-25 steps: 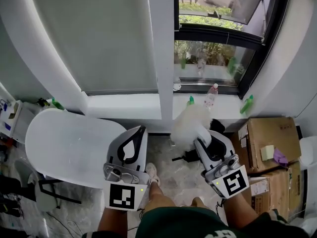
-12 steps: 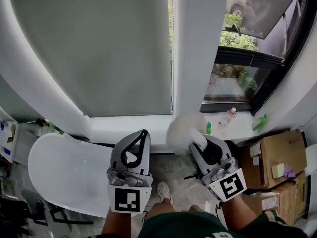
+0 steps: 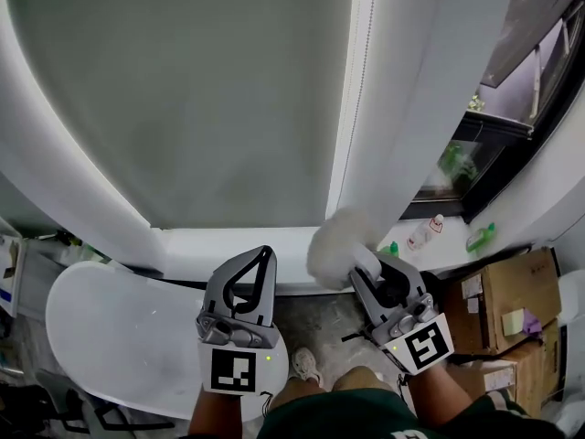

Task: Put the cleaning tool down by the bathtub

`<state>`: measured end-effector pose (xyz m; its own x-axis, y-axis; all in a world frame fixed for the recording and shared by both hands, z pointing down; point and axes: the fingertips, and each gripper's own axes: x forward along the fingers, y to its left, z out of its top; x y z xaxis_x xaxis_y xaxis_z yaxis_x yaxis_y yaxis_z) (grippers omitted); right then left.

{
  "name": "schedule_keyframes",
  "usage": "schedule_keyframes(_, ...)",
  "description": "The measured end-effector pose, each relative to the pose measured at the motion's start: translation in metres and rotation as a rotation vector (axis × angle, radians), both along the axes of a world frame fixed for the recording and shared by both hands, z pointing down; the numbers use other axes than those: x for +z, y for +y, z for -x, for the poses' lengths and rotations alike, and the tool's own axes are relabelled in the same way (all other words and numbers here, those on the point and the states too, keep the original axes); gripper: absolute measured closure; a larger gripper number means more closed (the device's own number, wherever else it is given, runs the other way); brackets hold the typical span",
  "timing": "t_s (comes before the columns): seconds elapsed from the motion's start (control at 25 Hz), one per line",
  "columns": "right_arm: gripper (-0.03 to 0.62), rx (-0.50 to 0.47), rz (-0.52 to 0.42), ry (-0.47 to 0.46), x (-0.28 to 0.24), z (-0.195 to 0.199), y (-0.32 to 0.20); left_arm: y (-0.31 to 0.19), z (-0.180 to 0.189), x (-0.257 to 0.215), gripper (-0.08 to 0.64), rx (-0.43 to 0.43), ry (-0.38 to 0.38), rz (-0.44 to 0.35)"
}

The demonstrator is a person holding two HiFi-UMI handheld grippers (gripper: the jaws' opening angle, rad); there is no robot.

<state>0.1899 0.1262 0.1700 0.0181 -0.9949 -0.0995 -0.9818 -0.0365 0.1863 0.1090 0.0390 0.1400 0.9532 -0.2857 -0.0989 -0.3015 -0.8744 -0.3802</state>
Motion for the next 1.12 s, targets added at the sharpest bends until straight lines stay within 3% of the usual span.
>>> schedule_keyframes(0.52, 0.497, -0.059, 0.016, -0.016, 0.001, 0.013, -0.023, -0.017, -0.001, -0.001, 0.554, -0.013, 0.056, 0.021)
schedule_keyframes(0.76, 0.497, -0.14, 0.012, -0.028, 0.005, 0.011, -0.039, -0.029, 0.0, 0.007, 0.554, -0.04, 0.087, 0.103)
schedule_keyframes(0.96, 0.497, -0.232, 0.011, -0.038, 0.01, -0.002, -0.056, -0.044, -0.006, 0.012, 0.554, -0.118, 0.127, 0.113)
schedule_keyframes(1.12, 0.497, -0.31, 0.026, -0.061, 0.019, -0.012, -0.083, -0.059, -0.007, 0.021, 0.555, -0.23, 0.106, 0.091)
